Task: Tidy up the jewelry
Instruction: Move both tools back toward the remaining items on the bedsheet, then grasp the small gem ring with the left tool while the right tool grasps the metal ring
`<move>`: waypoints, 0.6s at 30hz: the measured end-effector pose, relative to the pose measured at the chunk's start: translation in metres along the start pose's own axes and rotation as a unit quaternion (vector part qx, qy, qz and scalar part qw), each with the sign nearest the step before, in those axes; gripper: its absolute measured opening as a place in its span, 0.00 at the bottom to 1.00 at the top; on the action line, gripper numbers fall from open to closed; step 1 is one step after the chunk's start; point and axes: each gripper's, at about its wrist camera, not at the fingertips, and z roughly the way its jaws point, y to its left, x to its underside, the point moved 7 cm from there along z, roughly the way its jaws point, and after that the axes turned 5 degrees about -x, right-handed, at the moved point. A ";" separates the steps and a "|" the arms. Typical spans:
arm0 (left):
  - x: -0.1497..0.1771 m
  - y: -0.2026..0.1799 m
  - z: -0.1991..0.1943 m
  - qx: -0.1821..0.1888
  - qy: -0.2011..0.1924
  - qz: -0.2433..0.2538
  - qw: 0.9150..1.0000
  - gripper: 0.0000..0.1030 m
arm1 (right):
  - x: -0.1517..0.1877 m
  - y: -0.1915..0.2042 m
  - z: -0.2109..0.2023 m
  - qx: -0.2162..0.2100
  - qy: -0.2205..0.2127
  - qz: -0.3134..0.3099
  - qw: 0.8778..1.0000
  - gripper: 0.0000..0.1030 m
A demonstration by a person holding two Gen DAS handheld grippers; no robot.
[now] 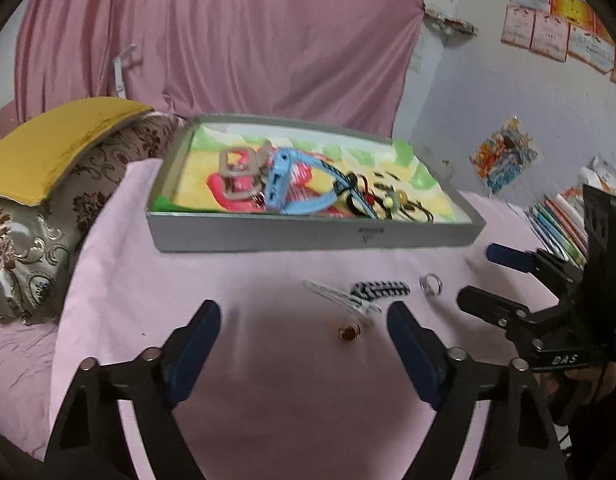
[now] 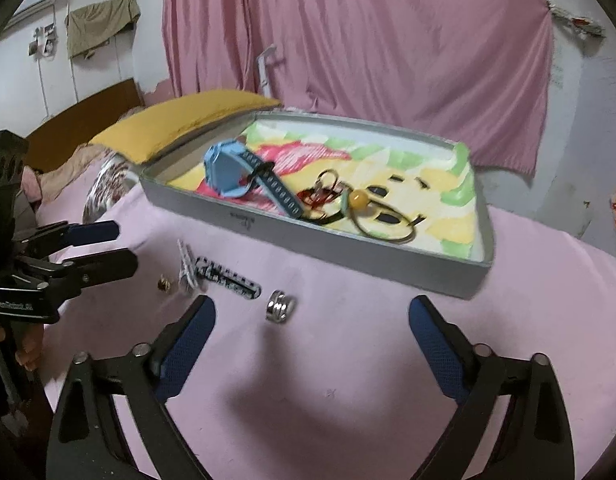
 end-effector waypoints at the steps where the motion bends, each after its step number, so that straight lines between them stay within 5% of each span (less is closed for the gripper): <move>1: 0.002 -0.001 0.002 0.004 0.006 0.002 1.000 0.73 | 0.001 0.002 0.004 -0.006 0.008 -0.001 1.000 0.73; 6: 0.008 -0.007 0.011 0.021 0.035 0.014 0.999 0.48 | 0.003 0.007 0.013 -0.025 0.028 -0.004 0.999 0.49; 11: 0.009 -0.013 0.016 0.030 0.049 0.024 0.998 0.40 | 0.004 0.013 0.020 -0.036 0.043 -0.012 0.998 0.36; 18: 0.010 -0.024 0.021 0.030 0.061 0.051 0.996 0.30 | 0.002 0.016 0.028 -0.049 0.057 -0.013 0.997 0.31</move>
